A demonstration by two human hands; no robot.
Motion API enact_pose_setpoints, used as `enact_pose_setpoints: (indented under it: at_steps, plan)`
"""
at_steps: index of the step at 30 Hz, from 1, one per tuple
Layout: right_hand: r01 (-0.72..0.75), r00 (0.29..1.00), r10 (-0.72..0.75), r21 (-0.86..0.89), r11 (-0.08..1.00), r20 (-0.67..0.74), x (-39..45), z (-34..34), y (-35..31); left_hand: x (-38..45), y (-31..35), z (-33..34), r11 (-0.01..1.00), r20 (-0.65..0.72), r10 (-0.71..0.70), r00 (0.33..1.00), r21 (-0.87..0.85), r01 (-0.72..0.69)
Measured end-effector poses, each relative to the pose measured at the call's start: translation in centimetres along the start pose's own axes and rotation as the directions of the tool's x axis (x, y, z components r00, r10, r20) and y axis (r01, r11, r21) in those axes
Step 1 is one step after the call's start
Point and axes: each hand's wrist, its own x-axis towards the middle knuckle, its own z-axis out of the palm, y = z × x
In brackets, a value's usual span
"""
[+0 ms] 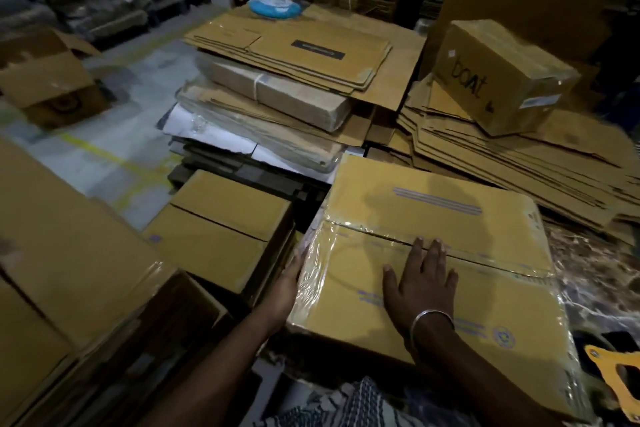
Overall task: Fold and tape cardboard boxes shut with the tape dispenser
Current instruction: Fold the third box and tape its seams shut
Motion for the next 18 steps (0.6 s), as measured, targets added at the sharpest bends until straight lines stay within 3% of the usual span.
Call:
enact_pose_setpoints:
  at_steps: [4, 7, 10, 12, 14, 18]
  plan:
    - [0.288, 0.955, -0.286, 0.015, 0.957, -0.073, 0.0, 0.2, -1.4, -0.1, 0.2, -0.3, 1.0, 0.058, -0.011, 0.998, -0.021, 0.012]
    - [0.582, 0.807, -0.573, 0.024, 0.813, -0.144, 0.0, 1.0, -3.2, -0.6, 0.4, -0.2, 0.994, 0.02, 0.08, 0.997, 0.07, -0.081]
    - [0.766, 0.642, -0.765, 0.095, 0.636, -0.057, -0.1, 1.5, -4.7, -1.9, -0.2, -0.8, 0.977, -0.005, 0.171, 0.985, 0.129, -0.169]
    - [0.81, 0.577, -0.814, 0.077, 0.581, 0.069, -0.1, 1.5, -5.3, -2.6, -1.5, -1.8, 0.983, -0.006, 0.172, 0.985, 0.066, -0.172]
    - [0.808, 0.575, -0.795, 0.021, 0.589, 0.194, 0.1, 1.3, -5.7, -3.6, -3.4, -3.2, 0.987, -0.009, 0.153, 0.988, -0.042, -0.154]
    - [0.793, 0.596, -0.774, -0.008, 0.609, 0.213, 0.3, 1.4, -5.8, -4.9, -6.2, -4.5, 0.977, 0.016, 0.183, 0.983, -0.109, -0.18]
